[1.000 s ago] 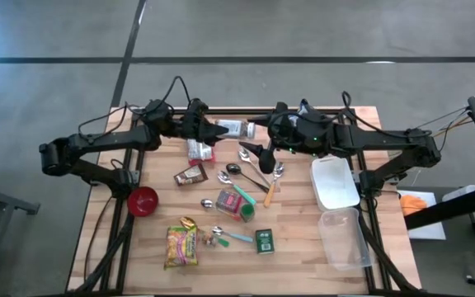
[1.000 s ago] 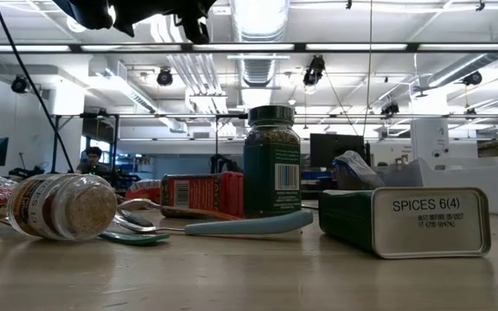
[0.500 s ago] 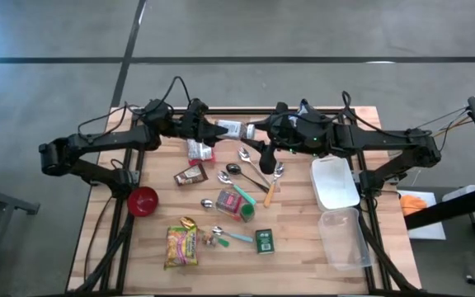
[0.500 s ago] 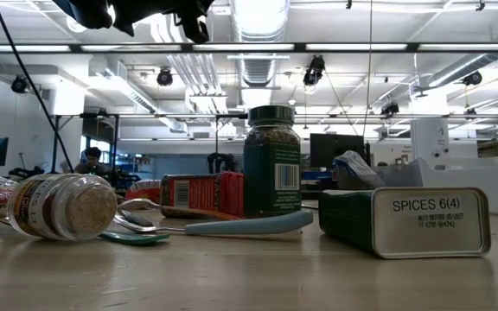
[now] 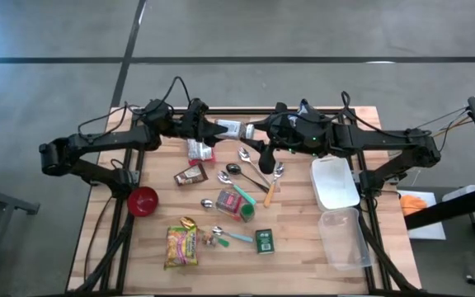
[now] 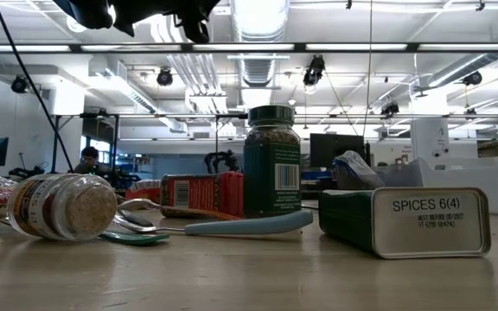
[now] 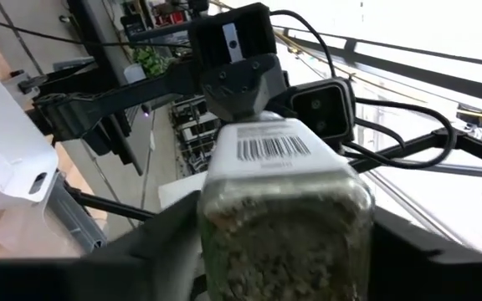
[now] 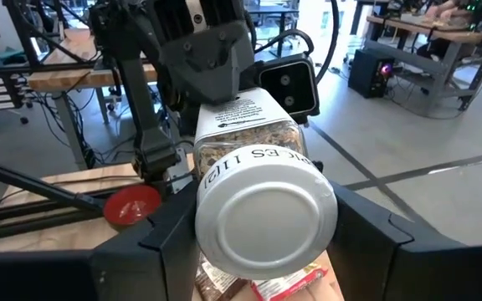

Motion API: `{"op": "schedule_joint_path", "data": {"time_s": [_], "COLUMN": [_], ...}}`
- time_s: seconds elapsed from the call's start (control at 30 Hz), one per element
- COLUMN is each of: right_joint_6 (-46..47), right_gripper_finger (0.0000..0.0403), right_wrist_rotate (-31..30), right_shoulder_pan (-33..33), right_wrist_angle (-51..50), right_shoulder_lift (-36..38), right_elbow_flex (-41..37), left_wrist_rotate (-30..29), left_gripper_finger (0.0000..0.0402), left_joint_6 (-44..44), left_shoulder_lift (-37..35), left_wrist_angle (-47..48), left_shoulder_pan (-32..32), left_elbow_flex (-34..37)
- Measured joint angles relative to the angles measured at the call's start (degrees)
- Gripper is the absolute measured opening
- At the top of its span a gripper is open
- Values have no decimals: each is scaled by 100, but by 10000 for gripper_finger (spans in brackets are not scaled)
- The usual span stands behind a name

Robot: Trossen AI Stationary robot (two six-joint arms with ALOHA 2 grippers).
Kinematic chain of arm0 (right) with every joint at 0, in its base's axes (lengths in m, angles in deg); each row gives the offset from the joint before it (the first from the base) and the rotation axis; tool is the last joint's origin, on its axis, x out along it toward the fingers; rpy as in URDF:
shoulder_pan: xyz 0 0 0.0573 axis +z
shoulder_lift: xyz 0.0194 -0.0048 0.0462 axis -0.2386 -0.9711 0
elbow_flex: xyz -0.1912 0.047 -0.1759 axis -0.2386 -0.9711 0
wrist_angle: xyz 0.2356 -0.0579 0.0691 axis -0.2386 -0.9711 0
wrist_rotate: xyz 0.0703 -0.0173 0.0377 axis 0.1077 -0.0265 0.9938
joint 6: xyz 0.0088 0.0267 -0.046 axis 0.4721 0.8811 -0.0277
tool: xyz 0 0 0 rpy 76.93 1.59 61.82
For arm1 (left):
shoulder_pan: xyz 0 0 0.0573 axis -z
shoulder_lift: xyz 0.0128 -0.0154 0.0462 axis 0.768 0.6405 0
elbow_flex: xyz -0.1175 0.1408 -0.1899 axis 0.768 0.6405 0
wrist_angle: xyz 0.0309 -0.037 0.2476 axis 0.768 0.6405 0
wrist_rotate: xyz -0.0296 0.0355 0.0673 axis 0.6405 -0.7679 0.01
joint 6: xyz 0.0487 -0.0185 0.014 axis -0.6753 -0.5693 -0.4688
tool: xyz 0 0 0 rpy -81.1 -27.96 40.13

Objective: Pick & Place Food Item
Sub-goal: Put the white seasoning bottle into the white bin

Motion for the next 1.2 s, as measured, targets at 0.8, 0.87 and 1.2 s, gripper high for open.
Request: {"op": "schedule_joint_path", "data": {"time_s": [0.8,0.87,1.2], "right_joint_6": [1783,1991,3201], "right_gripper_finger": [199,199,199], "right_wrist_rotate": [-58,-74,-96], "right_shoulder_pan": [-2,-3,-2], "right_wrist_angle": [-2981,-3354,-5529], "right_shoulder_lift": [22,22,22], "right_elbow_flex": [1157,1281,1655], "left_wrist_rotate": [715,765,776], "left_gripper_finger": [350,350,350], "left_joint_6": [-506,-575,-972], "left_shoulder_lift": [-7,-17,-15], "left_wrist_angle": [286,487,1531], "left_shoulder_pan": [-280,-360,-636], "left_elbow_flex": [15,15,18]}}
